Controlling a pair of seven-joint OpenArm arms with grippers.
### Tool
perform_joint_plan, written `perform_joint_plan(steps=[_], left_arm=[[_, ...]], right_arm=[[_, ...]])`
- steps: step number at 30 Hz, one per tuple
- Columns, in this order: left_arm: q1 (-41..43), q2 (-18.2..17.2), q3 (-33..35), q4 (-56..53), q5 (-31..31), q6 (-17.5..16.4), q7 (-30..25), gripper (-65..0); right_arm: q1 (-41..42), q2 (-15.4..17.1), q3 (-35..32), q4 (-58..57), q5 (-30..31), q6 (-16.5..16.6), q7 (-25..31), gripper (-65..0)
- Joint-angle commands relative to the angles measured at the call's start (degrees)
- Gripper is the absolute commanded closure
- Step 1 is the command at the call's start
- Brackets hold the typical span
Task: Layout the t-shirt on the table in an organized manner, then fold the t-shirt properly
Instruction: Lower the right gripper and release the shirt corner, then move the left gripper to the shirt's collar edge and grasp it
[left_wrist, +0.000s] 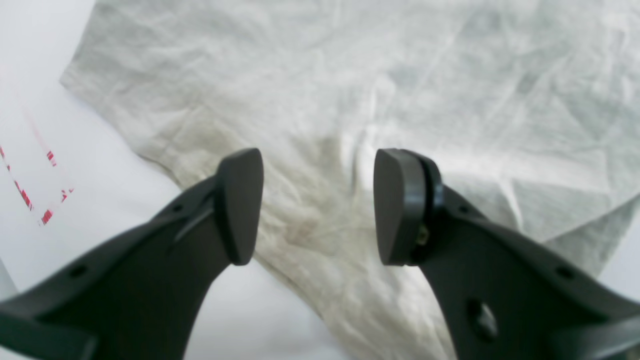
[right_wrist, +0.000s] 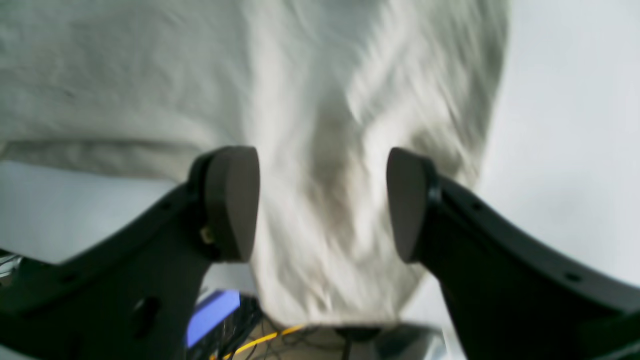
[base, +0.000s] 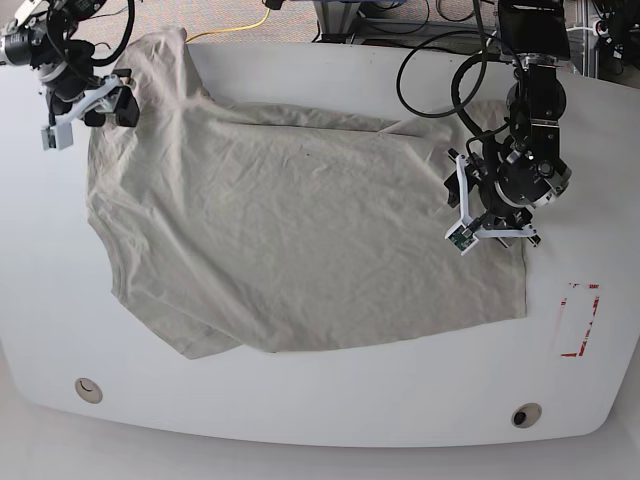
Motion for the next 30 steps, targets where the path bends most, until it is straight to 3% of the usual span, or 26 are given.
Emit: perform_joint_plan(steps=[1, 13, 24, 30], left_arm=[[-0.4, 0.8, -0.2, 2.7, -0.2, 0.1, -0.4, -31.9], [5.4, 1.9, -0.4, 9.8, -0.2, 0.1, 2.6, -32.5], [12.6, 0.5, -12.6, 10.0, -0.3, 0.1, 4.9, -36.1], [16.9, -1.0, -15.4, 9.9, -0.3, 0.1, 4.9, -36.1]], right_arm=[[2.6, 1.0, -1.3, 1.0, 0.7, 0.2, 1.0, -38.2], [7.1, -0.5, -8.1, 0.8, 0.6, 0.4, 1.0, -38.2], [7.5, -1.2, -8.3, -3.7, 0.6, 0.2, 1.0, -38.0], [7.5, -1.2, -8.3, -4.9, 0.6, 0.2, 1.0, -38.0]])
